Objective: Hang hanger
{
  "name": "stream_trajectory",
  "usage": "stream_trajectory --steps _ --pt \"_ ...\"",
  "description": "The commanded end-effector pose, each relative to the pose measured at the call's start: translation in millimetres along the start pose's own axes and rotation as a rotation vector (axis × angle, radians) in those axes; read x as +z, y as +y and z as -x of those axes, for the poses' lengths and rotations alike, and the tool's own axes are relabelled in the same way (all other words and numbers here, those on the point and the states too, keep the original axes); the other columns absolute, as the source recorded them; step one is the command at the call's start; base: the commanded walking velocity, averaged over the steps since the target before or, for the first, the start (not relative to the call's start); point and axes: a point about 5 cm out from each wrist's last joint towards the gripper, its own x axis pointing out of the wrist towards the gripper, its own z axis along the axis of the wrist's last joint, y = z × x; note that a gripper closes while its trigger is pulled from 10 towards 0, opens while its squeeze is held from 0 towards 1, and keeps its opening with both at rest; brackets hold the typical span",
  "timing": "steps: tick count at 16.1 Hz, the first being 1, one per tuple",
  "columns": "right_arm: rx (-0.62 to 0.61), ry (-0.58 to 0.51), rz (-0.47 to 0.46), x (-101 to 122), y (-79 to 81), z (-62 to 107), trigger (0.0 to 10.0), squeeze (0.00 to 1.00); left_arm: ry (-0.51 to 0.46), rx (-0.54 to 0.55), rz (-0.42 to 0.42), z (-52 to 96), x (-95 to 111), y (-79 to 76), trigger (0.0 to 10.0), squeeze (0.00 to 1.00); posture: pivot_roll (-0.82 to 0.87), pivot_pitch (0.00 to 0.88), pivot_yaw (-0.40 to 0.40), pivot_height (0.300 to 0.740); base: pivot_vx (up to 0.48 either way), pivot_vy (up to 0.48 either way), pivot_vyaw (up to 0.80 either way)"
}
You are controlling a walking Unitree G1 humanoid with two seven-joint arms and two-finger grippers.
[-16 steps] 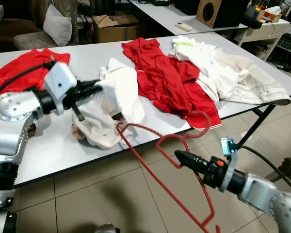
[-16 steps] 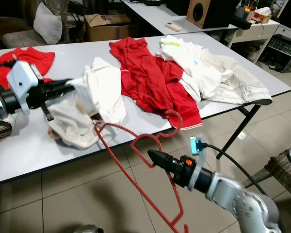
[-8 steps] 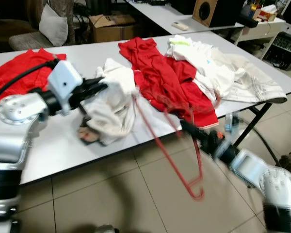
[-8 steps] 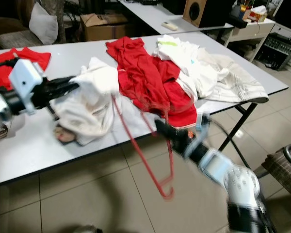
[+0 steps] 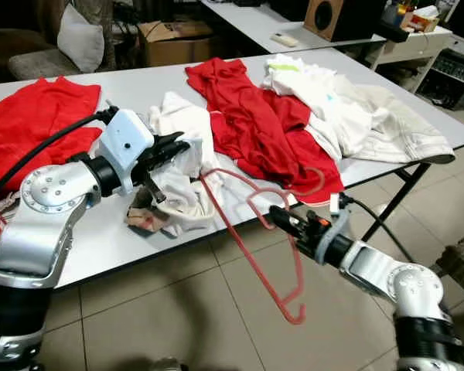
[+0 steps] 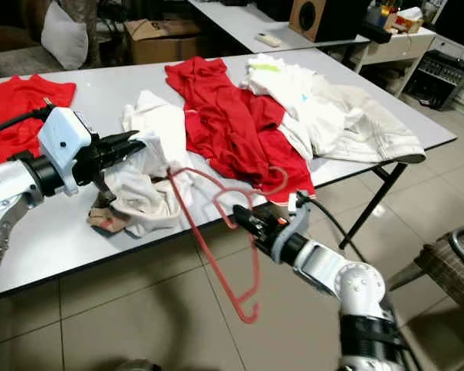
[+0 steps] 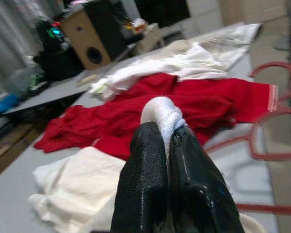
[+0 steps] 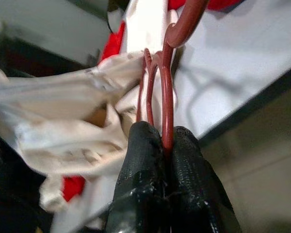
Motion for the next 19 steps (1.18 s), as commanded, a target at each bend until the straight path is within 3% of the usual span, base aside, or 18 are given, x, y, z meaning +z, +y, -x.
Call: stream_trajectory --steps 1,3,4,5,6,9,13,16,19 --pt "-0.008 -0.061 -0.027 12.8 1.4 0.2 10.0 0.0 0.007 -0.08 0.005 1.0 2.6 -9.6 0.0 0.0 -0.04 0.0 -0.067 0.74 0.0 0.0 0.0" --pt "0.007 -0.107 -0.02 20.1 6.2 -9.9 10.0 0.0 0.085 -0.133 0.024 3.1 -8.3 -18.4 0.0 0.0 -0.03 0.0 -0.053 0.74 0.0 0.0 0.0" --pt "0.033 -0.143 -0.025 23.5 14.0 -24.7 10.0 0.0 0.115 -0.127 0.047 -0.8 -15.5 -25.2 0.0 0.0 -0.02 0.0 -0.046 0.74 0.0 0.0 0.0" --pt "0.029 -0.157 -0.029 24.0 15.0 -28.7 10.0 0.0 0.112 -0.136 0.049 -2.6 -14.7 -28.2 0.0 0.0 -0.02 0.0 -0.046 0.74 0.0 0.0 0.0" --pt "0.012 -0.223 -0.05 26.6 17.8 -44.0 10.0 0.0 0.09 -0.175 0.076 -8.2 -9.3 -39.1 0.0 0.0 -0.01 0.0 -0.043 0.74 0.0 0.0 0.0" --pt "0.079 -0.388 -0.207 38.6 36.3 -66.5 10.0 0.0 0.093 -0.228 0.136 -11.1 -9.4 -56.9 0.0 0.0 0.0 0.0 -0.039 0.74 0.0 0.0 0.0" --pt "0.135 -0.504 -0.313 47.7 53.1 -85.6 10.0 0.0 0.082 -0.283 0.271 -9.4 -6.5 -72.4 0.0 0.0 0.02 0.0 -0.045 0.74 0.0 0.0 0.0" --pt "0.18 -0.511 -0.393 46.8 63.1 -95.0 10.0 0.0 0.111 -0.286 0.29 -9.5 -8.7 -74.2 0.0 0.0 0.03 0.0 -0.051 0.74 0.0 0.0 0.0" --pt "0.221 -0.527 -0.459 48.3 67.8 -96.8 10.0 0.0 0.211 -0.145 0.305 -0.4 -30.1 -54.9 0.0 0.0 0.04 0.0 -0.053 0.74 0.0 0.0 0.0"
